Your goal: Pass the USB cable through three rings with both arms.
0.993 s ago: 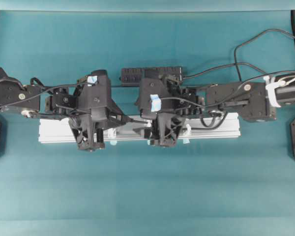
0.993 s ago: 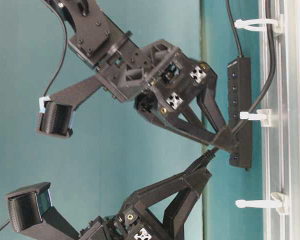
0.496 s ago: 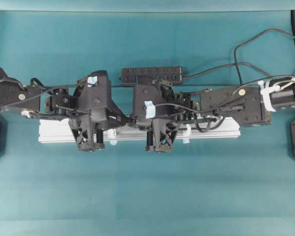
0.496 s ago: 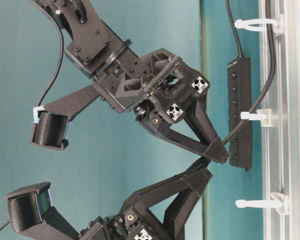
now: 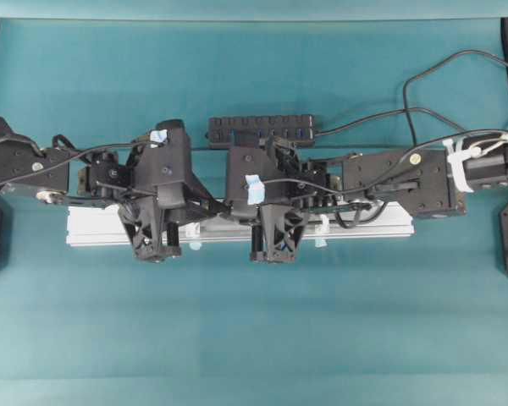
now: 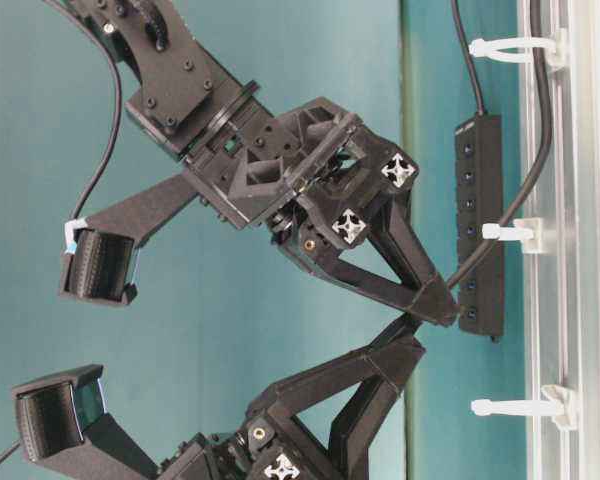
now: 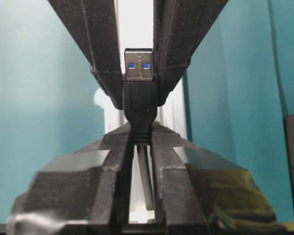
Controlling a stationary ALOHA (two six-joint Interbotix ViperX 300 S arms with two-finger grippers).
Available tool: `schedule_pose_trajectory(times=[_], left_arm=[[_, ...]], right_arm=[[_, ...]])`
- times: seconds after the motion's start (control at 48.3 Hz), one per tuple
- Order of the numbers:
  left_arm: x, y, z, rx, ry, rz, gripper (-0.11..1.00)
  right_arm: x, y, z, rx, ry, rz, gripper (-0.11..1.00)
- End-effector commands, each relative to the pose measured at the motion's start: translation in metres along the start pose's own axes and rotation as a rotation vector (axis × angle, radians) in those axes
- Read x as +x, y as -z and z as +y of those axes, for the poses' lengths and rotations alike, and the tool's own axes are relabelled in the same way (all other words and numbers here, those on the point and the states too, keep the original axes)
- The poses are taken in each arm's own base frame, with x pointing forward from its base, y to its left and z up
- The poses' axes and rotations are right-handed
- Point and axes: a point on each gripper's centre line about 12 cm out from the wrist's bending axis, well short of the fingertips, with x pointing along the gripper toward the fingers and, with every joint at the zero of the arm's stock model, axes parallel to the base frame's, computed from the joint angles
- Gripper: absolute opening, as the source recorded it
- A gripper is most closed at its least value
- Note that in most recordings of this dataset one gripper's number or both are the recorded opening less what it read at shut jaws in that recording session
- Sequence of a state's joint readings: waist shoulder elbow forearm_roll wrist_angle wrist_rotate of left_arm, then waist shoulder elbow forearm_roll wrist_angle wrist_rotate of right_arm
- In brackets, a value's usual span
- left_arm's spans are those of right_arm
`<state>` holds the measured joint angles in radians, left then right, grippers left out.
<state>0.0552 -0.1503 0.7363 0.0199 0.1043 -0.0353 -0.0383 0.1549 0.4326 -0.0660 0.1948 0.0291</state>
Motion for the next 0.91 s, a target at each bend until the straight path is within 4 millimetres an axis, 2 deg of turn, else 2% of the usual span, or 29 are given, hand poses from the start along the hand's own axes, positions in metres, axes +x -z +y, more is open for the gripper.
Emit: schedule_pose_trajectory(times=[0.0,0.062,0.186,0.228,0.393,0.517,0.89], left_arm=[[-0.010,-0.009,-0.001,0.002,0.003,-0.043,0.24],[-0.013,-0.010,-0.001,0.000,0.003,-0.051,0.39],[-0.026,-0.013,-0.001,-0.021,0.004,-0.078,0.79],[-0.031,-0.012,-0.001,-0.034,0.005,-0.086,0.86],[-0.057,-0.009,-0.001,-0.077,0.010,-0.136,0.80],[-0.073,-0.005,-0.001,-0.092,0.013,-0.165,0.80],[-0.105,0.009,0.004,-0.098,-0.002,-0.165,0.80]], right_arm=[[-0.003,-0.007,0.004,-0.011,-0.006,0.000,-0.08],[-0.003,-0.006,0.004,-0.016,-0.006,0.018,-0.08],[-0.001,-0.007,0.003,-0.014,-0.003,0.058,-0.08],[0.000,-0.006,0.003,-0.015,-0.002,0.082,-0.08],[0.002,-0.009,0.003,-0.021,0.001,0.185,-0.08],[0.005,-0.009,0.003,-0.024,0.004,0.251,-0.08],[0.020,0.002,0.010,-0.048,-0.008,0.401,-0.08]])
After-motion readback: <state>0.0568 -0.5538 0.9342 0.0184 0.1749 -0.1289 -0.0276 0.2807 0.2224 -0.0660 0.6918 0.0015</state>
